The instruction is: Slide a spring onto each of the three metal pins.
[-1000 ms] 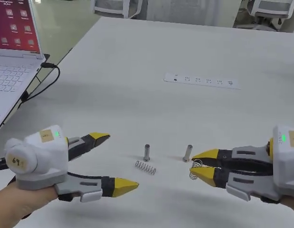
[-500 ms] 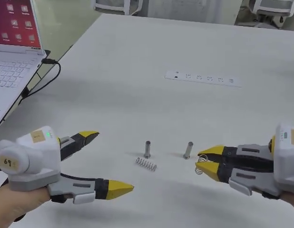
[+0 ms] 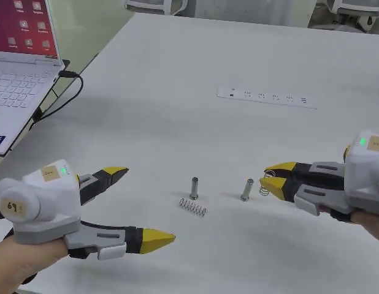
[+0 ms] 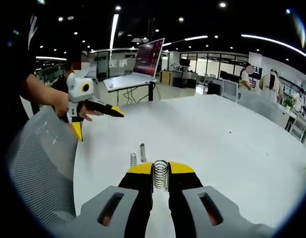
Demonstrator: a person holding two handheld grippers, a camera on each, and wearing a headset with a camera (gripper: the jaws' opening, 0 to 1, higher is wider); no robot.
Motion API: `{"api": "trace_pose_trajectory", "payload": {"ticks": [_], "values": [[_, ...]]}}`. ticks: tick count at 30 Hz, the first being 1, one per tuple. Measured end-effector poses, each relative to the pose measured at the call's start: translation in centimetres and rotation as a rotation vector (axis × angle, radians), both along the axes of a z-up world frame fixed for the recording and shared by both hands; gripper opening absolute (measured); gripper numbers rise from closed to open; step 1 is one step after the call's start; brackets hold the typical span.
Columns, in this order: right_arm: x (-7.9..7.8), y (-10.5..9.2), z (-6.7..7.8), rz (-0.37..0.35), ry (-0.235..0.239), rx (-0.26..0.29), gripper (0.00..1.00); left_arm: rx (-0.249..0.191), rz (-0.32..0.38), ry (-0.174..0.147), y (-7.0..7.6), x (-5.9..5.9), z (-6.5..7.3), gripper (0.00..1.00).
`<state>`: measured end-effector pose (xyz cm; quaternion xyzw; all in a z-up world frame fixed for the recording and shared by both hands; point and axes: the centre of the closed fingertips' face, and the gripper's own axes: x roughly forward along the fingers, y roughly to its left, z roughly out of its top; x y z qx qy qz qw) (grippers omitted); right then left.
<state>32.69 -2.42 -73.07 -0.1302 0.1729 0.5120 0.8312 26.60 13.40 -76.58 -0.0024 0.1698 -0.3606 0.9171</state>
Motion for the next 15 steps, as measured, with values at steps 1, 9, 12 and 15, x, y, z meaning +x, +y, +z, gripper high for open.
{"api": "trace_pose_trajectory", "payload": {"ticks": [1,9,12,15], "values": [[0.2,0.1,0.1,-0.006,0.001,0.01,0.08,0.001,0.0,0.002,0.0,0.0,-0.1,0.98],[1.8,0.1,0.2,-0.062,0.02,0.046,0.08,0.003,0.014,0.0,0.2,0.0,-0.1,0.98],[1.9,0.2,0.2,-0.066,0.023,0.049,0.08,0.005,0.019,0.002,0.5,0.0,-0.1,0.98],[2.0,0.4,0.0,-0.069,0.029,0.049,0.08,0.002,0.024,0.003,0.6,-0.1,0.0,0.98]]}}
